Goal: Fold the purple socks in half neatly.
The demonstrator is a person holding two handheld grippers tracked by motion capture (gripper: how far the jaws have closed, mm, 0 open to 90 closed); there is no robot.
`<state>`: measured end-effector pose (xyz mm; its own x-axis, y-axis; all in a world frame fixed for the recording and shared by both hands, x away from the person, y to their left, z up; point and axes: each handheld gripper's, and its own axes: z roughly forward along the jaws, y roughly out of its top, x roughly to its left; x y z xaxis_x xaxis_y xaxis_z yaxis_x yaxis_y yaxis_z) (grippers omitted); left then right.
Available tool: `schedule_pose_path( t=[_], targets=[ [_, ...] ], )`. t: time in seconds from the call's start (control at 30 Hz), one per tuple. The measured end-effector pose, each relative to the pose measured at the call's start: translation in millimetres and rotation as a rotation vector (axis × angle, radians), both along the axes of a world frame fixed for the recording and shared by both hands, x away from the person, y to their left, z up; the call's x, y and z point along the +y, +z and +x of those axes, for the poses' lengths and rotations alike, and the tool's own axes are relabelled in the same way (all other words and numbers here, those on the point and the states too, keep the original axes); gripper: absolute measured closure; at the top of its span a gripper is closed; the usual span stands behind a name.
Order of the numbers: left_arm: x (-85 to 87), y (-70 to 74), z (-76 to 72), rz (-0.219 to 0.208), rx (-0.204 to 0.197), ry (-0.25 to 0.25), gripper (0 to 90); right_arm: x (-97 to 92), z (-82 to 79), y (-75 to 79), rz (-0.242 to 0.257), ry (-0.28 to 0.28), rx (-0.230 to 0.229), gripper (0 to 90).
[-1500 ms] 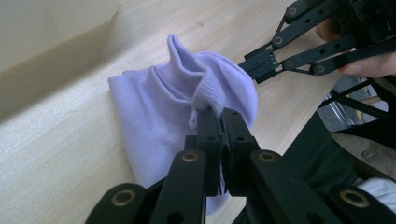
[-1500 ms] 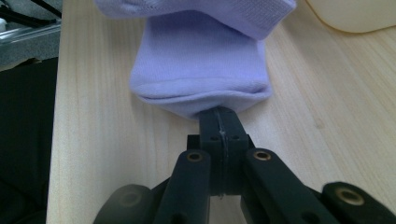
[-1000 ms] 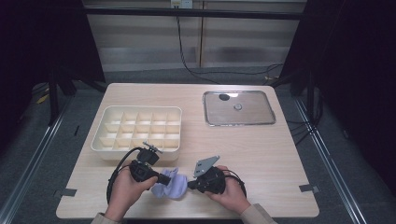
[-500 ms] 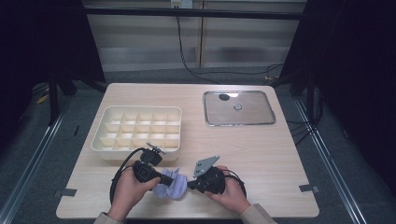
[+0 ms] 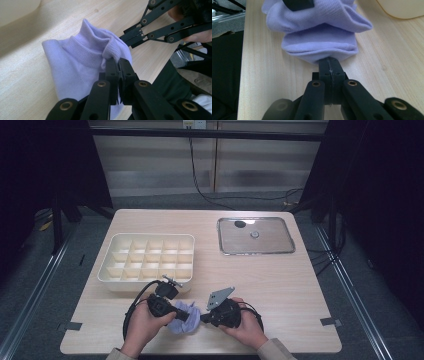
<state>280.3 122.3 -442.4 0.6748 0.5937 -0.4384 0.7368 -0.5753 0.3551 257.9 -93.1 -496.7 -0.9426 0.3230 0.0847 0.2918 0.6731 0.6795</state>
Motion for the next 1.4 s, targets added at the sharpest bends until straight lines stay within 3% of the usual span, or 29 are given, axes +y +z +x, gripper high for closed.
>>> schedule_pose_path(
  t=[0.53,1.4],
  targets=[
    [-3.5,-3.9,-1.4,0.028,-0.005,-0.012,87.1,0.1,0.1,0.1,0.0,0.002,-0.001,90.0],
    [-7.9,-8.6,-3.6,0.024,0.005,-0.012,86.1,0.8,-0.3,0.3,-0.002,0.005,0.001,90.0]
  ],
)
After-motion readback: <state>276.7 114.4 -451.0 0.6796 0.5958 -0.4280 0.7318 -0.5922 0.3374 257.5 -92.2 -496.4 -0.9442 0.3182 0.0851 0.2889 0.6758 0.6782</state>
